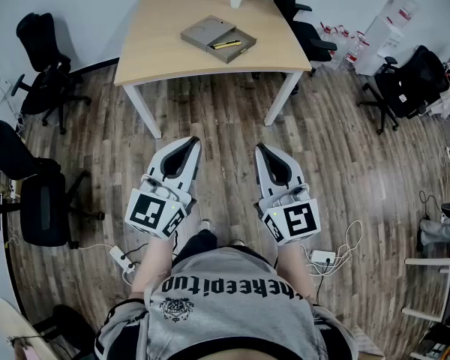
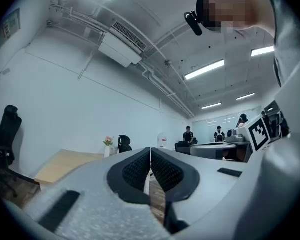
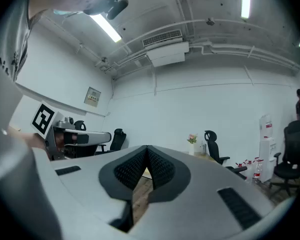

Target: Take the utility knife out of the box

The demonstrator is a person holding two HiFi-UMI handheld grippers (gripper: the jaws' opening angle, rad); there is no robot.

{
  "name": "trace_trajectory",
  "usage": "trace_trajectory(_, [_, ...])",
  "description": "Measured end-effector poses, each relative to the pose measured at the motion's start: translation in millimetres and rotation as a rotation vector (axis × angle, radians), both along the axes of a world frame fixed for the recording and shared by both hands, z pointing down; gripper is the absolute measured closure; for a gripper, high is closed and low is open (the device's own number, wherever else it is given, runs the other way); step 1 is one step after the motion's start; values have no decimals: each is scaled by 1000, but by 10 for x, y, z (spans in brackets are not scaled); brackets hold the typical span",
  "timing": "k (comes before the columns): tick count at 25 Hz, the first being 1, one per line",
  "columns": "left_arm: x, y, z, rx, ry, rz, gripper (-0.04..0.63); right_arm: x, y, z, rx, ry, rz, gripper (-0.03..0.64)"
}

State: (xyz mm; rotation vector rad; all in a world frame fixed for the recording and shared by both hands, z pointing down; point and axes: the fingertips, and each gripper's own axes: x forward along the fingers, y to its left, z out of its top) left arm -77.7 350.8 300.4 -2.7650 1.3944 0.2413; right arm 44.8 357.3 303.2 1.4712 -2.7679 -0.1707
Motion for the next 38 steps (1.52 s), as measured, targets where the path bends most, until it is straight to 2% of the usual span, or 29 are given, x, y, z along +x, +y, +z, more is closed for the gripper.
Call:
trace_trajectory(6, [-24,-64,12,4,-2,10,577,-64,-64,2,3,10,2,611])
trace_trajectory(16, [-271,-309,23,8,2,24,577,-319,-284,3,5,15,17,611])
trace_trajectory(26, [-526,-593,21,37,-6,83,577,-503,-517,32,7,-31,83,611])
trace_trajectory(32, [-545,-745,21,38,2,108,577,-512,-614,67,-6,-44,109,611])
trace_trajectory(38, [-526,-1055,51,29,-2,102,577,-513,-951,106,-18,-40,89,611])
